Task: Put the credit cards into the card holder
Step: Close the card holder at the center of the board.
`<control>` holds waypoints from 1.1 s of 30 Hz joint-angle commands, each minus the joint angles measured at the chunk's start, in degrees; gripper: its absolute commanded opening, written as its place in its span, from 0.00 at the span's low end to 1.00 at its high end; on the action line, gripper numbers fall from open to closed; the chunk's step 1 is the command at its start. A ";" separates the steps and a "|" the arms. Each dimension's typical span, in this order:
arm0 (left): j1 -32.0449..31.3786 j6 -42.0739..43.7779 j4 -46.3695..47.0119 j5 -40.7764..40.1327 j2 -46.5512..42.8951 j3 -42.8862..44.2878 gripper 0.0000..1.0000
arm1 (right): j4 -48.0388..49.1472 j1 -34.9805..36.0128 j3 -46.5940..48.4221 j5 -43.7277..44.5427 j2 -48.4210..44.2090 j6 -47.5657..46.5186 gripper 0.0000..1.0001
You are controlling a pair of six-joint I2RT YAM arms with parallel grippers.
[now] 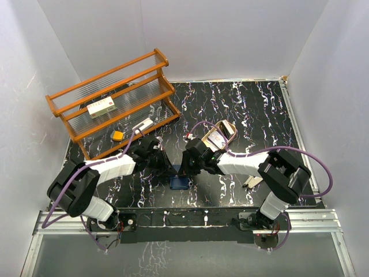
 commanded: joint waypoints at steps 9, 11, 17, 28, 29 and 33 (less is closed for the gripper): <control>-2.83 3.12 -7.65 -5.91 -0.90 -1.45 0.00 | -2.33 -0.25 -1.17 3.02 4.23 -1.44 0.00; -2.92 3.42 -8.18 -6.64 -1.23 -2.13 0.00 | -3.22 -0.31 -0.87 3.35 4.75 -1.88 0.00; -3.03 2.77 -8.29 -7.71 -0.73 -4.29 0.00 | -8.21 -0.29 2.65 2.07 10.01 -3.60 0.00; -3.03 2.18 -8.26 -8.11 -3.75 -5.09 0.00 | -6.88 -0.31 1.18 4.51 6.72 -6.35 0.00; -3.03 2.18 -8.71 -8.36 -4.09 -4.53 0.00 | -6.68 -0.29 1.12 4.65 5.22 -6.74 0.00; -3.03 2.16 -10.33 -9.81 -5.35 -1.82 0.02 | -7.44 -0.34 2.44 5.45 2.61 -8.21 0.11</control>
